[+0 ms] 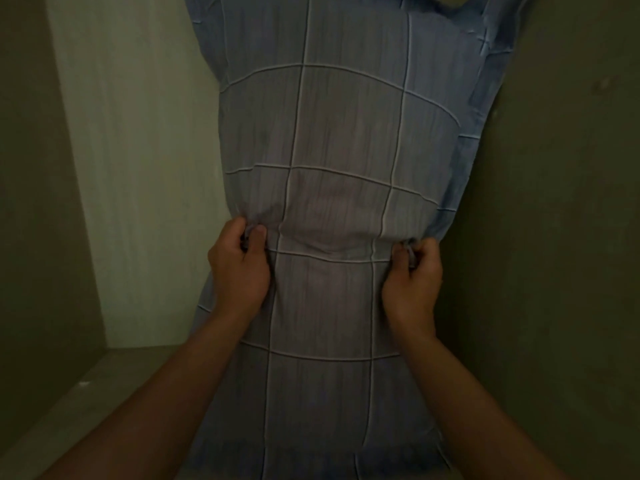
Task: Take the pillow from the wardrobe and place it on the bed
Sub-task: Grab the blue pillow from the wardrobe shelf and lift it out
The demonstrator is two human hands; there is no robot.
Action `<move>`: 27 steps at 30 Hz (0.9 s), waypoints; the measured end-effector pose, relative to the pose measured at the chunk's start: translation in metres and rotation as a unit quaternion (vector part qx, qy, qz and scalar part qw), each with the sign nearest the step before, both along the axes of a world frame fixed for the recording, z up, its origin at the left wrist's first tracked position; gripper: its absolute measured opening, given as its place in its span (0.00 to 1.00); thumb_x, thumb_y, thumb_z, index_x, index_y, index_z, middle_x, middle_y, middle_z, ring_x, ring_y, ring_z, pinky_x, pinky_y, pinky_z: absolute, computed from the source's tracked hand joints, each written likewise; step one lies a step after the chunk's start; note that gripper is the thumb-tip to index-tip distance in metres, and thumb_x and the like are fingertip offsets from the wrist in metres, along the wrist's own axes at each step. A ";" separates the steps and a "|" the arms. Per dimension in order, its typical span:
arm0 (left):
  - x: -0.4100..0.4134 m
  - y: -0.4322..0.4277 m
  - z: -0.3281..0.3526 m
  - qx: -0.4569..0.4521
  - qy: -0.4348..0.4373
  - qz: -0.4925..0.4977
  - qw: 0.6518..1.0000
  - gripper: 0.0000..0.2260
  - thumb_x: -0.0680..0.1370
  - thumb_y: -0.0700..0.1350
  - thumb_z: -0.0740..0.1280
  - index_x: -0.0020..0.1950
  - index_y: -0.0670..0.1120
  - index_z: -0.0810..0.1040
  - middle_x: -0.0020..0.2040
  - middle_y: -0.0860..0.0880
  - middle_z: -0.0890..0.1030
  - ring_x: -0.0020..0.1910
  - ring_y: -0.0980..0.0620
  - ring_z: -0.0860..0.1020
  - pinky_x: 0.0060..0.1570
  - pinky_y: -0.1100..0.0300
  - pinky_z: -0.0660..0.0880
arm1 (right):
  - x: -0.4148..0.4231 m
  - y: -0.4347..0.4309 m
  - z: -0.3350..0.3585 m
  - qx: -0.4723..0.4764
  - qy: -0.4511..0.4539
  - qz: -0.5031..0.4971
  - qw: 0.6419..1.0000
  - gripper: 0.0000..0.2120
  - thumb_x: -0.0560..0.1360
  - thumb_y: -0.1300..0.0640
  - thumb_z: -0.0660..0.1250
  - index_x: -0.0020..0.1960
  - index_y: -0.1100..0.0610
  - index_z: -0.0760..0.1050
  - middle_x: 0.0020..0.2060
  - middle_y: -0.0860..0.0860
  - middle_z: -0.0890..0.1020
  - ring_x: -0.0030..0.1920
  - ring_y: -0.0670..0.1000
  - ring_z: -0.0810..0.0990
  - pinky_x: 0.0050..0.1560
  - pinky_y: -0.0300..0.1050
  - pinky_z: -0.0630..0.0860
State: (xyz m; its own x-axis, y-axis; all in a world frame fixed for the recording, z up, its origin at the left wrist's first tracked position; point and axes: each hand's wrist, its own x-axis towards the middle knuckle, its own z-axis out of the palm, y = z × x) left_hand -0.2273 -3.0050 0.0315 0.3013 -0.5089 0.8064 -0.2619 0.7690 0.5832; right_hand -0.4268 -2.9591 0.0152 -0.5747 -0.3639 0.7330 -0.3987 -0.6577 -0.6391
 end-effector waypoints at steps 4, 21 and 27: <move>0.015 0.029 0.000 -0.027 0.031 -0.011 0.999 0.15 0.79 0.39 0.63 0.34 0.40 0.63 0.33 0.47 0.64 0.34 0.53 0.64 0.36 0.58 0.61 | 0.017 0.025 0.002 -0.024 -0.006 0.005 1.000 0.08 0.80 0.64 0.62 0.42 0.62 0.67 0.34 0.50 0.69 0.34 0.42 0.66 0.37 0.34 0.66; 0.044 0.159 0.002 -0.039 0.073 0.104 0.991 0.19 0.79 0.40 0.63 0.31 0.37 0.61 0.30 0.49 0.62 0.31 0.57 0.61 0.32 0.58 0.59 | 0.048 0.120 0.005 -0.030 -0.022 0.054 0.998 0.09 0.79 0.63 0.64 0.41 0.56 0.68 0.31 0.45 0.71 0.31 0.39 0.69 0.34 0.31 0.66; 0.023 0.235 0.005 -0.064 0.061 0.186 0.978 0.19 0.79 0.40 0.64 0.31 0.41 0.61 0.30 0.50 0.61 0.30 0.58 0.59 0.31 0.59 0.59 | 0.030 0.167 0.003 -0.017 -0.027 0.134 0.990 0.07 0.79 0.61 0.63 0.43 0.56 0.69 0.33 0.48 0.72 0.33 0.44 0.69 0.37 0.35 0.67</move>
State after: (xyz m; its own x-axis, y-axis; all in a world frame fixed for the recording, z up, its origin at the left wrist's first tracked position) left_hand -0.2046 -2.7702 0.0361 0.5449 -0.2419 0.8029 -0.4726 0.7023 0.5324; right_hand -0.3969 -2.7922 0.0180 -0.5000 -0.4841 0.7181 -0.1721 -0.7571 -0.6302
